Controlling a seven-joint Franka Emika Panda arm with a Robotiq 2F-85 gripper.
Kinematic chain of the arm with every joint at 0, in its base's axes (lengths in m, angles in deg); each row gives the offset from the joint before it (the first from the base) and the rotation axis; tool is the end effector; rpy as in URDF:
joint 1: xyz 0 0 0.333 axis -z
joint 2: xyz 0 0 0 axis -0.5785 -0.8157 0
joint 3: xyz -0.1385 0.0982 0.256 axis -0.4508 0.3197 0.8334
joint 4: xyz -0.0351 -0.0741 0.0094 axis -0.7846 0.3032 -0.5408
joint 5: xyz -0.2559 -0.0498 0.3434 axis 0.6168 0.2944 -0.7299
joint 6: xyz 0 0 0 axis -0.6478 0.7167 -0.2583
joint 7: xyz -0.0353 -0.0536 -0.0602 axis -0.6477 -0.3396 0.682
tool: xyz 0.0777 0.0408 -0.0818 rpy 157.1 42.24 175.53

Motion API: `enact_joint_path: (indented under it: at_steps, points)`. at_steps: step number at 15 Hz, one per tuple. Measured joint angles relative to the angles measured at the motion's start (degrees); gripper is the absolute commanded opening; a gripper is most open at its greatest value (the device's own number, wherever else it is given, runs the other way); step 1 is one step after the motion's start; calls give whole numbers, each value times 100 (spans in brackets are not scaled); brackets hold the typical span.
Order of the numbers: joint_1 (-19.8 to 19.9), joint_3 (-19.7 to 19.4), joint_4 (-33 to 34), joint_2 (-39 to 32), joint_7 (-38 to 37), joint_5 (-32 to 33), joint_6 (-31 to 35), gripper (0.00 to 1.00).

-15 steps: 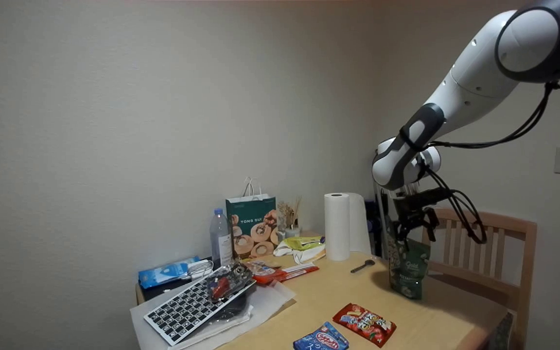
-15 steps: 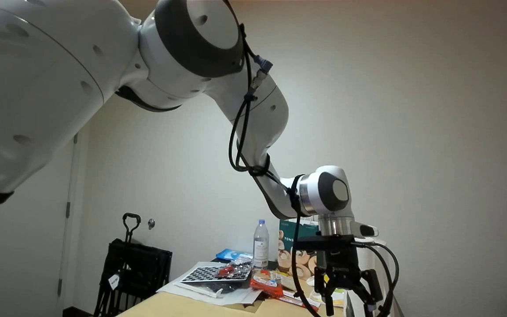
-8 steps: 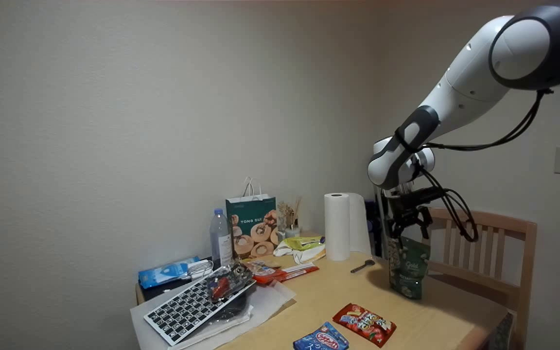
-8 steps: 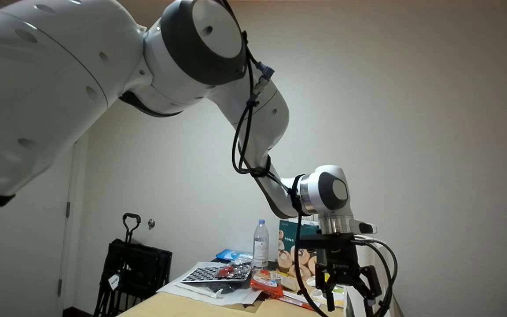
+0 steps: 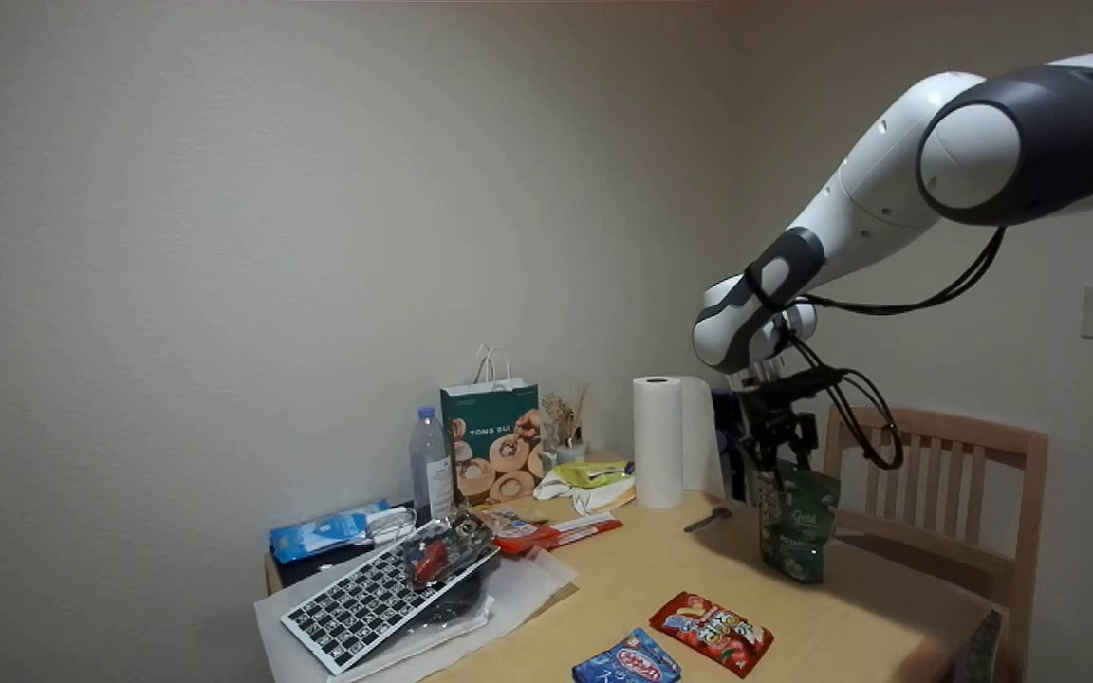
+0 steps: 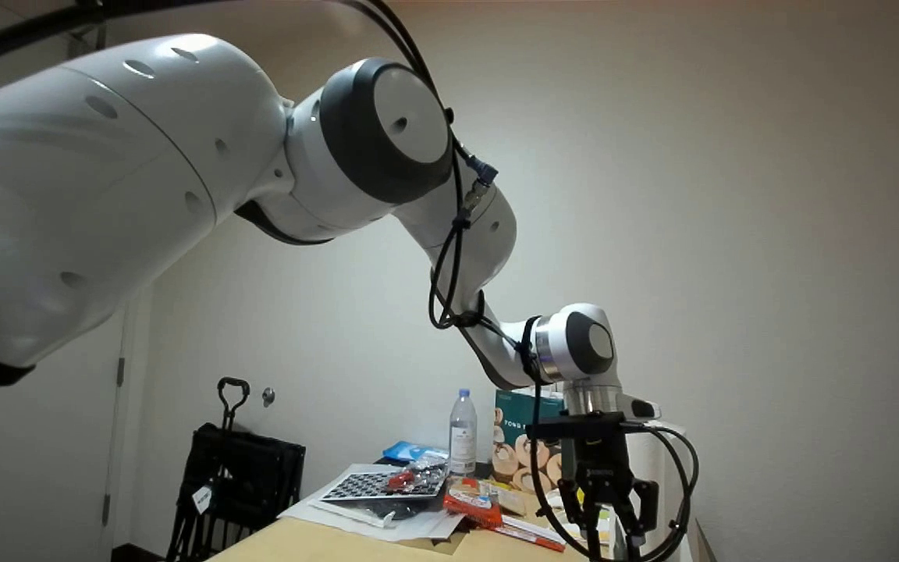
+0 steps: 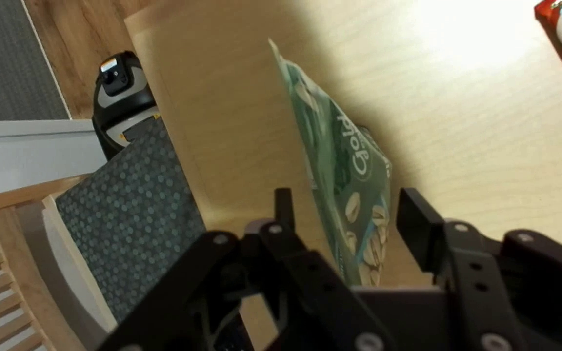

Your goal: Move the sachet forward

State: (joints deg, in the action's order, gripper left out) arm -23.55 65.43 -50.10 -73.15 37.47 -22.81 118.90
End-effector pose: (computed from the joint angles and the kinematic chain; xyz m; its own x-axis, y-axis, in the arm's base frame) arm 0.6478 -0.2864 0.2016 0.8789 -0.4392 -0.1859 -0.3867 -0.8844 0.2615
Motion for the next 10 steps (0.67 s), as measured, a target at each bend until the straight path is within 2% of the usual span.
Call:
enact_joint_path:
  at_steps: [4, 10]
  points:
    - [23, -56, 192, -45, -18, -2, -655, 2]
    - [127, -67, 388, -55, -26, -31, -1069, 0]
